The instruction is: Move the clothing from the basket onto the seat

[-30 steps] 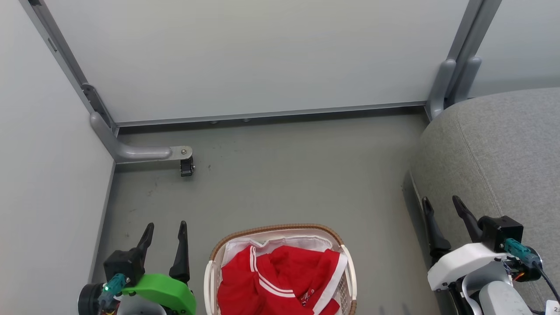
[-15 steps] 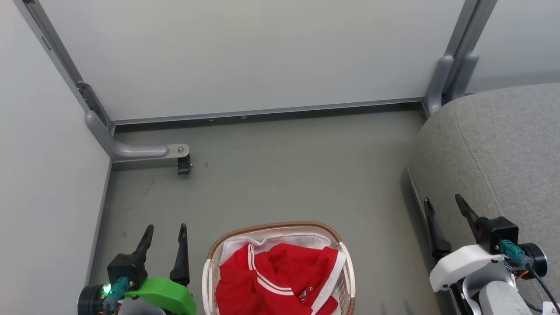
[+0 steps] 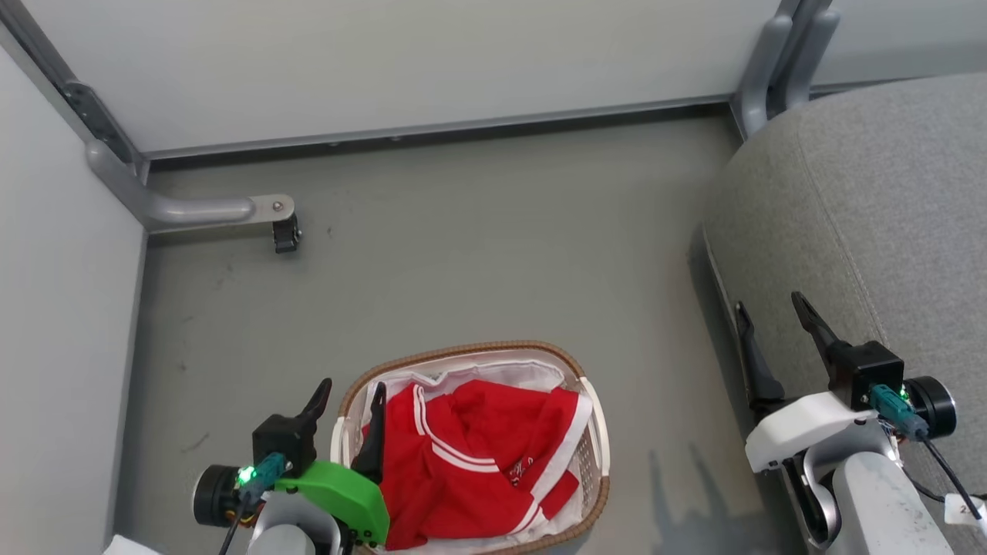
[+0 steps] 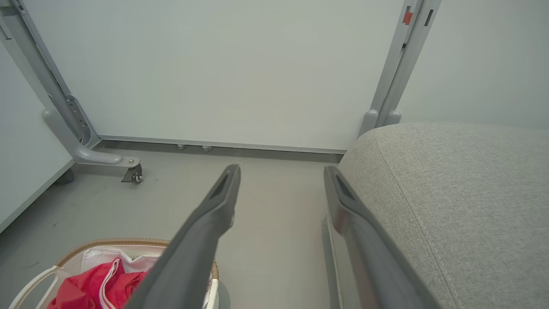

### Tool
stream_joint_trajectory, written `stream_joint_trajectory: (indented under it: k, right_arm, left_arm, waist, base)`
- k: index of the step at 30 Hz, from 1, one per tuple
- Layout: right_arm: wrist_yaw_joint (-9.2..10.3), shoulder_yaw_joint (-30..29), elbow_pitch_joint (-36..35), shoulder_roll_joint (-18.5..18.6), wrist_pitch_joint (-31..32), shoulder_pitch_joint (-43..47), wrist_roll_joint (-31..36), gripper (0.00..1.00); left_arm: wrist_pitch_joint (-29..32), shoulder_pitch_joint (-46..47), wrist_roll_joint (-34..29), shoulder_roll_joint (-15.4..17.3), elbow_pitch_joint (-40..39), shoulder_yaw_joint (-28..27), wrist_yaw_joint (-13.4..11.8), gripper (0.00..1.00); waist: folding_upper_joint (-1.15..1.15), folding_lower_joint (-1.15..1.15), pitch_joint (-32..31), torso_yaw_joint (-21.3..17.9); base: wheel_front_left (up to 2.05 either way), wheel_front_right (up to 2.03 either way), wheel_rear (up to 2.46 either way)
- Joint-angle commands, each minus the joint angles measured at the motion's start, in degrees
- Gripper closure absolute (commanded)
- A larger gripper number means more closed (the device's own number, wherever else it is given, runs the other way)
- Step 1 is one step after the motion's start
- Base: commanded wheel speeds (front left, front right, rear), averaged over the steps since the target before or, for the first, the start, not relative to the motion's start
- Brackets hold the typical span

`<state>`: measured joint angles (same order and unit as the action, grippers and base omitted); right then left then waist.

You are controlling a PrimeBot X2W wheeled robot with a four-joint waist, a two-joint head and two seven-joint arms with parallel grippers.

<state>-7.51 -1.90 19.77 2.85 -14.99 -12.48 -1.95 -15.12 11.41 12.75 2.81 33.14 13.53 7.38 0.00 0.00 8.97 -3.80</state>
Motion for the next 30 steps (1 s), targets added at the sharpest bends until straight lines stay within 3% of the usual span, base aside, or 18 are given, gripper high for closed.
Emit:
stream_joint_trajectory:
  k: [1, 16, 23, 30]
  right_arm:
    - [0.04, 0.4, -0.3, 0.1, -0.3, -1.1, -0.6, 0.0]
    - [0.04, 4.1, -4.7, 0.1, -0.3, -8.5, -4.9, 0.0]
    - [0.04, 4.8, -5.3, 0.1, -0.3, -10.3, -5.6, 0.0]
    - [0.04, 5.1, -6.2, 0.1, -0.3, -11.8, -6.6, 0.0]
  left_arm:
    - [-0.1, 2.3, 0.4, 0.2, 1.3, 0.7, 0.1, 0.0]
    - [0.0, 18.4, 3.6, 0.3, 26.4, 7.9, 0.2, 0.0]
    - [2.1, 24.2, 6.0, 0.3, 34.2, 11.1, 0.1, 0.0]
    - [5.0, 28.5, 5.7, 0.5, 38.8, 12.4, -1.9, 0.0]
  waist:
    - [0.0, 0.0, 5.1, -2.8]
    - [0.0, 0.0, 21.5, -8.2]
    - [0.0, 0.0, 27.2, -9.4]
    - [0.0, 0.0, 31.9, -10.5]
  base:
    - [0.0, 0.0, 0.0]
    - [0.0, 0.0, 0.0]
    - [0.0, 0.0, 0.0]
    - [0.0, 0.0, 0.0]
